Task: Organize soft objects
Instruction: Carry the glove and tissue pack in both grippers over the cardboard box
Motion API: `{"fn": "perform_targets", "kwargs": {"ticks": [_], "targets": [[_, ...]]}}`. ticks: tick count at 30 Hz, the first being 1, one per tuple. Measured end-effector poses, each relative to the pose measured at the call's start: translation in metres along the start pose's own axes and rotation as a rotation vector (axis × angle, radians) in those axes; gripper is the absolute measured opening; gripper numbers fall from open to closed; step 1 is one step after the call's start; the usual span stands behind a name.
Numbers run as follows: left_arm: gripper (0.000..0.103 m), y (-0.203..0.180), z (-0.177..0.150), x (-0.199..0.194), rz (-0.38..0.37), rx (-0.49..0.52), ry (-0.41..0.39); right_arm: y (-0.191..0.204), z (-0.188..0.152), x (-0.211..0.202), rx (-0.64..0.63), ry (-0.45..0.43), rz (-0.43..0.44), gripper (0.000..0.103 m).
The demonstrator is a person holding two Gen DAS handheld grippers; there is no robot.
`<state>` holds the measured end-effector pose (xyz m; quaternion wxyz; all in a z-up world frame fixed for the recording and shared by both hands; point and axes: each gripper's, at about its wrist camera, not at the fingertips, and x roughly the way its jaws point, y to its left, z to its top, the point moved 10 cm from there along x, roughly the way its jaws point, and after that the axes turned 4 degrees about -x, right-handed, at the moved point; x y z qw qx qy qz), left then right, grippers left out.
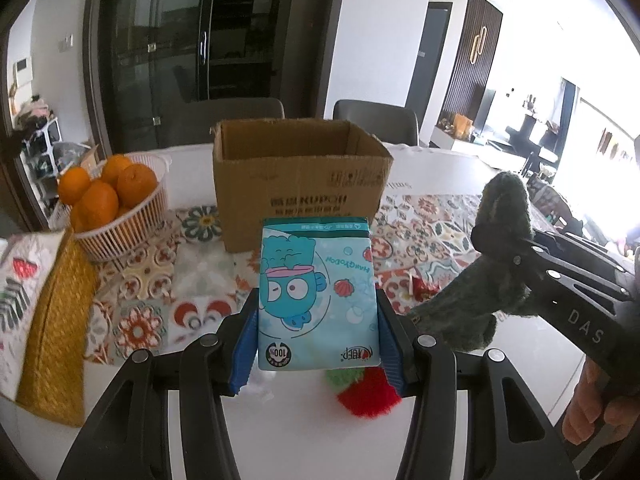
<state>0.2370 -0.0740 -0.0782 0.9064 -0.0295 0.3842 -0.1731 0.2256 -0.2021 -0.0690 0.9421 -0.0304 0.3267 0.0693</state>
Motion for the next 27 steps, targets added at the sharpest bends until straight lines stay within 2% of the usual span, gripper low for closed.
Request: {"fn": "perform_targets", "kwargs": {"ticks": [15,27], "targets": [[0.052,0.004,0.062,-0.001,0.014,0.070,-0.039,0.001,0.060,0.018,-0.025,-0.015,0.040,0.020],[0.052,0.010,0.108,0.009,0.021,0.096,-0.032,-0.006,0.112,0.037,-0.048,-0.017,0.047,0.020]]}}
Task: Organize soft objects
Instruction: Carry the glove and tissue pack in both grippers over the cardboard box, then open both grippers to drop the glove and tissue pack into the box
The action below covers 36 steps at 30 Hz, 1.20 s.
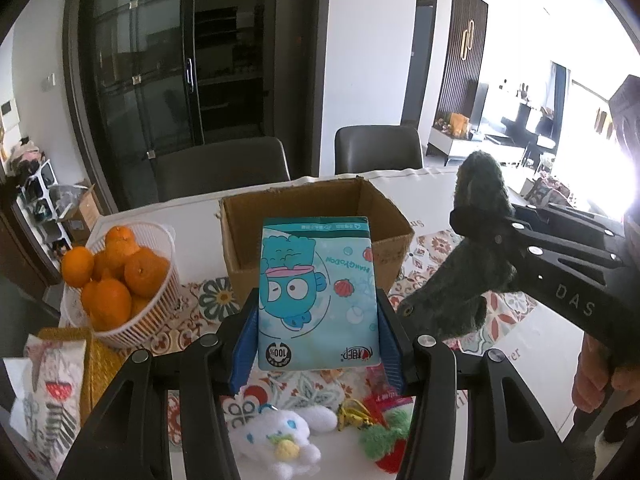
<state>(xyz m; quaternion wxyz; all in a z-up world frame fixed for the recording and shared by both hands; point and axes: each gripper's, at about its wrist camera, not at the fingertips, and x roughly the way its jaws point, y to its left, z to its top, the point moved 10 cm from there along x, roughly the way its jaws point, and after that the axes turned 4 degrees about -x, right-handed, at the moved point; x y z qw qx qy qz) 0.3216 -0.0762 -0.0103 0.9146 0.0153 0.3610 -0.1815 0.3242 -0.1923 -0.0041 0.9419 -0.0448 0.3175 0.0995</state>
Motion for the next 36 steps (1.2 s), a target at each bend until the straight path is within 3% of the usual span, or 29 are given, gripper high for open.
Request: {"fn": "perform_targets", "kwargs": {"ticks": [11,19,28,36], "targets": [[0.052,0.009,0.038,0.015,0.014,0.020,0.017,-0.011,0.048,0.023,-0.046,-0.012,-0.029,0.020],[0.052,0.017,0.063,0.031,0.035,0.028,0.045,-0.018,0.075,0.053,-0.077,0.042,-0.014,0.020],[0.052,0.026,0.078,0.058,0.041,0.007,0.086,-0.027,0.090,0.088,-0.033,0.085,0.046,0.020],[0.052,0.042,0.083,0.086,0.030,-0.076,0.118,-0.035,0.077,0.129,0.044,0.170,0.096,0.020]]}}
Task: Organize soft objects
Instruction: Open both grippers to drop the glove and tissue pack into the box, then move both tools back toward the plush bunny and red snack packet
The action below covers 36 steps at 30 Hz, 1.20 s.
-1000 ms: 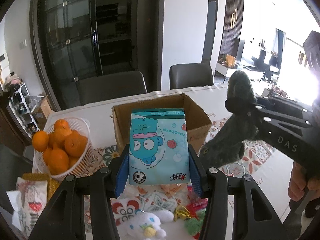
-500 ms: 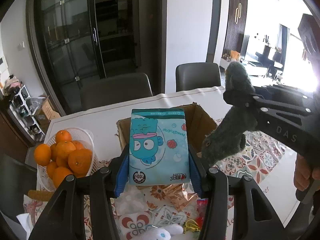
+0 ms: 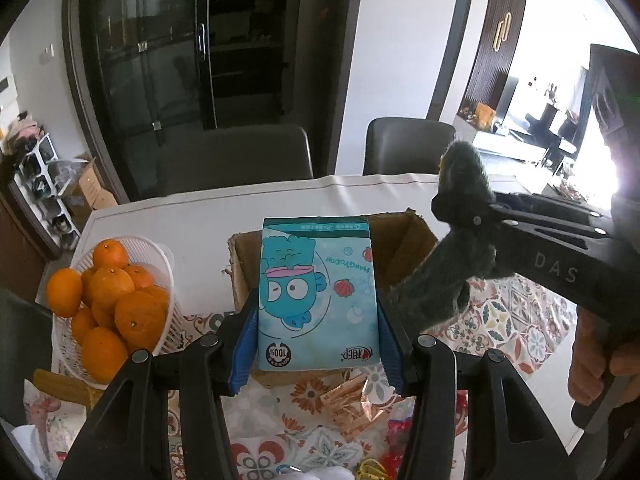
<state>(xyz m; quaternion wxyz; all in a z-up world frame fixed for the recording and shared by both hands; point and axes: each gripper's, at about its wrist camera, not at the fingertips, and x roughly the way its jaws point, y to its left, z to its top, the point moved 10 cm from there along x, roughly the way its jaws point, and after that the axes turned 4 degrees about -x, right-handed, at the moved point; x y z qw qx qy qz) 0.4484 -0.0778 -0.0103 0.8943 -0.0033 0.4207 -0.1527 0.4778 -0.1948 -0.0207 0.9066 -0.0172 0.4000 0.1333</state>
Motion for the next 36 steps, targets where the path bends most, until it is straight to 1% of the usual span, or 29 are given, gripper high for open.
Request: {"fn": "perform_targets", "kwargs": {"ticks": [5,13,16,18,19,20,22,27,36], "targets": [[0.052,0.001,0.002,0.017,0.019,0.001,0.023,-0.010,-0.007,0.019,0.039,0.030,0.002,0.020],[0.052,0.002,0.013,0.038,0.054,0.006,0.042,-0.021,-0.005,0.031,0.089,0.023,0.014,0.020],[0.053,0.002,0.016,0.043,0.055,-0.001,0.048,-0.020,-0.006,0.039,0.097,0.046,0.034,0.025],[0.062,0.004,0.015,0.050,0.047,-0.018,0.063,-0.019,-0.010,0.046,0.090,0.069,0.027,0.040],[0.069,0.005,0.014,0.053,0.053,-0.022,0.065,-0.020,-0.011,0.048,0.092,0.068,0.018,0.054],[0.071,0.006,0.013,0.055,0.060,-0.024,0.066,-0.021,-0.012,0.049,0.095,0.065,0.018,0.061],[0.071,0.010,0.011,0.058,0.078,-0.028,0.064,-0.021,-0.015,0.052,0.100,0.074,0.021,0.062],[0.073,0.011,0.007,0.057,0.094,-0.020,0.065,-0.027,-0.016,0.052,0.127,0.081,0.012,0.063],[0.074,0.018,0.006,0.039,0.127,-0.037,0.038,-0.030,-0.019,0.040,0.141,0.074,-0.060,0.063]]}}
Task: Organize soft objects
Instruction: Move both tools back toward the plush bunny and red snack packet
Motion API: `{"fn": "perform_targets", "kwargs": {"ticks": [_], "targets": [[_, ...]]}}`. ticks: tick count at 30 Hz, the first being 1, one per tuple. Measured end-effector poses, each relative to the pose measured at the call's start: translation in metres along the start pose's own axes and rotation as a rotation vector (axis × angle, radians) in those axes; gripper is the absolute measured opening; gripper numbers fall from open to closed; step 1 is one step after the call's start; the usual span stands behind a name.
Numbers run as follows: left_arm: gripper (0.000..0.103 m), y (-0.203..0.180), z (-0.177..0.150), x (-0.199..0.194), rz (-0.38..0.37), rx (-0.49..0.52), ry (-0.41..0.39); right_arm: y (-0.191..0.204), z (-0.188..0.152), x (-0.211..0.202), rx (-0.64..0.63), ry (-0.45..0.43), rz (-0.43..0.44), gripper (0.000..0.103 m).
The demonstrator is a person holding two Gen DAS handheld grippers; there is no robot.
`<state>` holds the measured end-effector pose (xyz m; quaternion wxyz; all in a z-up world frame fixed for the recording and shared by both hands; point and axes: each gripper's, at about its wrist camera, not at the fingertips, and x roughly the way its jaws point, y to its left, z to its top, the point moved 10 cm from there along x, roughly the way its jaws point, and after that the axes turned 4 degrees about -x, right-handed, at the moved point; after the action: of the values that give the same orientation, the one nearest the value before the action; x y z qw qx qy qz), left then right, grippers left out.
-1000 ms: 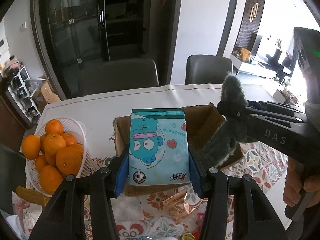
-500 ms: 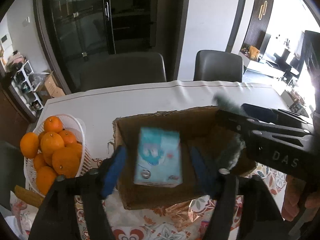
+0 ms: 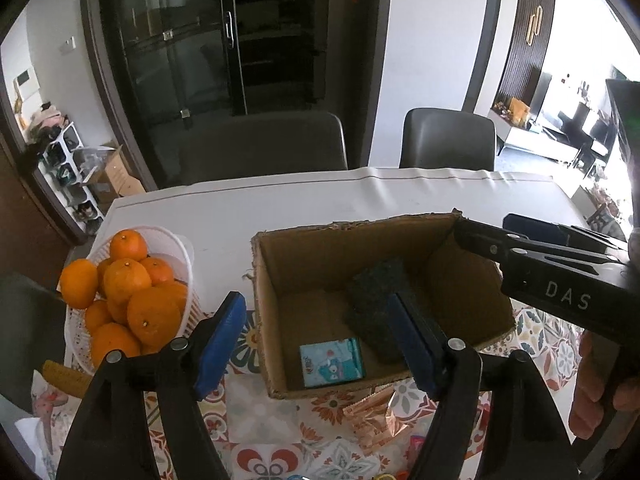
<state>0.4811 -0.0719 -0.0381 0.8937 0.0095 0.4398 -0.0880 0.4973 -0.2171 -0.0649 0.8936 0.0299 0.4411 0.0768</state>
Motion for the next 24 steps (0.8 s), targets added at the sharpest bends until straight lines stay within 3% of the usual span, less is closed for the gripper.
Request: {"fn": "perform_targets", "kwargs": {"ticks": [10,19,24], "targets": [[0.074,0.003,-0.017,-0.026,-0.001,-0.012,-0.010,0.002,-0.020,-0.028,-0.005,0.007,-0.038,0.063],[0.086,0.005,-0.042,-0.061,-0.008,-0.013,-0.036,0.002,-0.048,-0.059,0.010,-0.007,-0.083,0.063],[0.087,0.007,-0.056,-0.076,0.011,-0.002,-0.035,0.007,-0.065,-0.070,0.010,0.004,-0.098,0.063]]}}
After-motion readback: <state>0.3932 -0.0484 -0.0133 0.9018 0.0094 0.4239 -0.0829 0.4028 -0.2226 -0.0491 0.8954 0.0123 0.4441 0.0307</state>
